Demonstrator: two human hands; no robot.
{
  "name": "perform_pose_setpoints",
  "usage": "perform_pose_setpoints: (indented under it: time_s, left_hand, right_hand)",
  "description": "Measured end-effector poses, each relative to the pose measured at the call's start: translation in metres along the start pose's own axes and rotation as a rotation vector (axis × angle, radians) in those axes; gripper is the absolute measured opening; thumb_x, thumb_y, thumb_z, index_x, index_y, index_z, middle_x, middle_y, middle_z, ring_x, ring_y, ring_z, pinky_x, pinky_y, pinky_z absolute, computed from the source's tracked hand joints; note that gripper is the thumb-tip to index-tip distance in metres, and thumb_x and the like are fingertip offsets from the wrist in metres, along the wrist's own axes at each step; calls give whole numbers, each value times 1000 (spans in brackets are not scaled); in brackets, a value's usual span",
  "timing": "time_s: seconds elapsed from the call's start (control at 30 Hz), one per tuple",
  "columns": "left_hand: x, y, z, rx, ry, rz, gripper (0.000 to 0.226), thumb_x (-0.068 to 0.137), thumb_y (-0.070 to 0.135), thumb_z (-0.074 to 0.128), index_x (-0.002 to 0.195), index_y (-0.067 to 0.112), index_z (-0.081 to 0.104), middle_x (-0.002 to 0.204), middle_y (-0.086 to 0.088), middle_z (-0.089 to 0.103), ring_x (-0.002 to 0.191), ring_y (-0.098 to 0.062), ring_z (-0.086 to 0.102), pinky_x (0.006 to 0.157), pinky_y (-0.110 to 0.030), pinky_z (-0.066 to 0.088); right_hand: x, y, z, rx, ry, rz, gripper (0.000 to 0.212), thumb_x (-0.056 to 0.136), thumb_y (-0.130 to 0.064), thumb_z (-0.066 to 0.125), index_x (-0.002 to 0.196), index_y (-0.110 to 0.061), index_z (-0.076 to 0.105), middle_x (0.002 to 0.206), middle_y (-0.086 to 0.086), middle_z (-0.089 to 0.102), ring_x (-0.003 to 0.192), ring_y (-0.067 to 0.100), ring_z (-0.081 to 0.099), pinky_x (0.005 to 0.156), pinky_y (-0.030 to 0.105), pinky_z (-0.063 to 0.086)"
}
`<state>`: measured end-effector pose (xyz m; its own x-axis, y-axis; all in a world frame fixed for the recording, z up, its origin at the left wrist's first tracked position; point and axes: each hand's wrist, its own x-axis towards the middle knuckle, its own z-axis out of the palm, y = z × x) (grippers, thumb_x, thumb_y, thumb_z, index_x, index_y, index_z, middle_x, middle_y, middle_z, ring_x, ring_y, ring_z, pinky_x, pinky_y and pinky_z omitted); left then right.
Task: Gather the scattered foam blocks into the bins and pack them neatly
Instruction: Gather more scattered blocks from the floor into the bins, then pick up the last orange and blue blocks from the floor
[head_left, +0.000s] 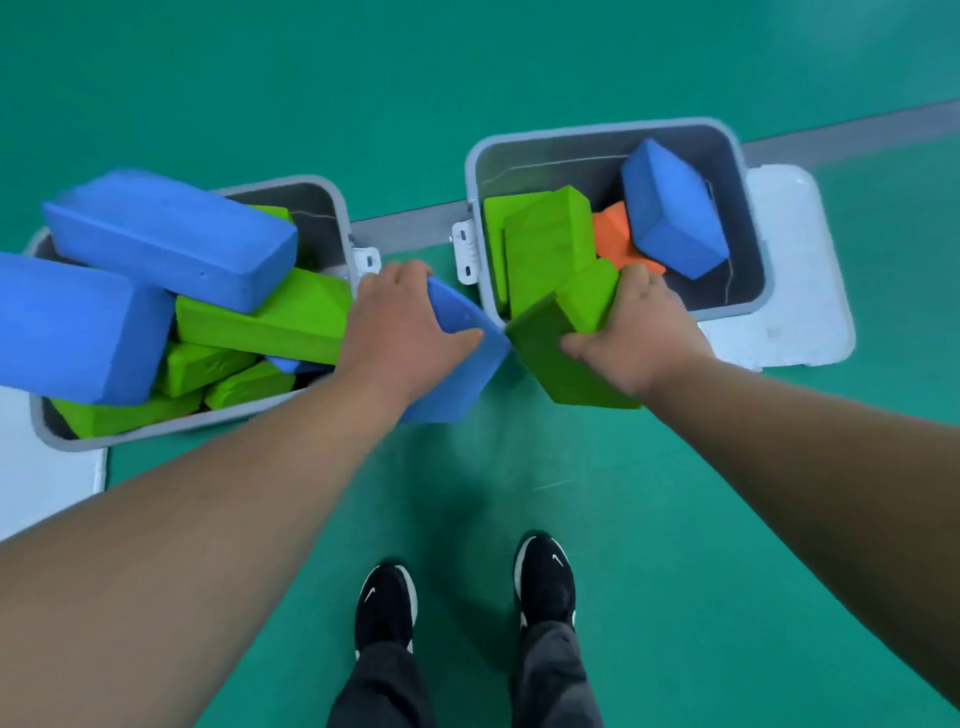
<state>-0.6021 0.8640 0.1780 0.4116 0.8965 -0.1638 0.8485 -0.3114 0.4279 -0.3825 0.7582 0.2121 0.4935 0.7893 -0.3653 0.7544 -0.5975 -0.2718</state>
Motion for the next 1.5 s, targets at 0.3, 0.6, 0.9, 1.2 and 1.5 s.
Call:
perform_pose_setpoints:
  time_s: [0.3, 0.6, 0.9, 1.2, 1.5]
  left_hand:
    - [76, 149, -15, 144, 344, 224, 81, 67, 66, 74, 126, 14, 55, 118, -7, 56, 104, -33, 52, 84, -45, 45]
    - [71, 121, 62, 223, -523, 8, 44, 89, 31, 66, 124, 10, 50, 123, -14, 60, 99, -32, 57, 73, -35, 42]
    - [47, 87, 73, 107, -513, -36, 41, 96, 27, 57, 134, 12, 53, 131, -12, 60, 112, -34, 59, 79, -33, 43]
    - [27, 46, 53, 53, -487, -163, 44, 97, 31, 57, 136, 12, 54, 131, -10, 63, 115, -32, 60, 95, -39, 51]
    - [-72, -69, 2, -59, -344, -409, 30, 95, 31, 55, 109, 10, 71, 110, -15, 72, 106, -34, 66, 84, -35, 51]
  right_hand:
    - [55, 66, -101, 184, 375, 77, 88, 73, -60, 81, 132, -6, 45, 134, 16, 53, 126, 36, 52, 102, 45, 43]
    - [77, 93, -62, -19, -215, 60, 71, 91, -44, 66, 148, -12, 38, 142, 19, 56, 125, 39, 55, 96, 42, 48]
    - [60, 76, -4, -30, -249, 0, 58, 94, -40, 64, 139, -9, 45, 140, 20, 56, 125, 39, 55, 94, 39, 44]
    - [60, 23, 6, -121, -241, -189, 42, 95, -31, 61, 129, -8, 54, 130, 18, 62, 119, 36, 58, 85, 35, 42]
    - [9, -127, 67, -336, -417, -538, 53, 94, -41, 61, 137, -11, 51, 137, 14, 59, 124, 34, 56, 96, 36, 46]
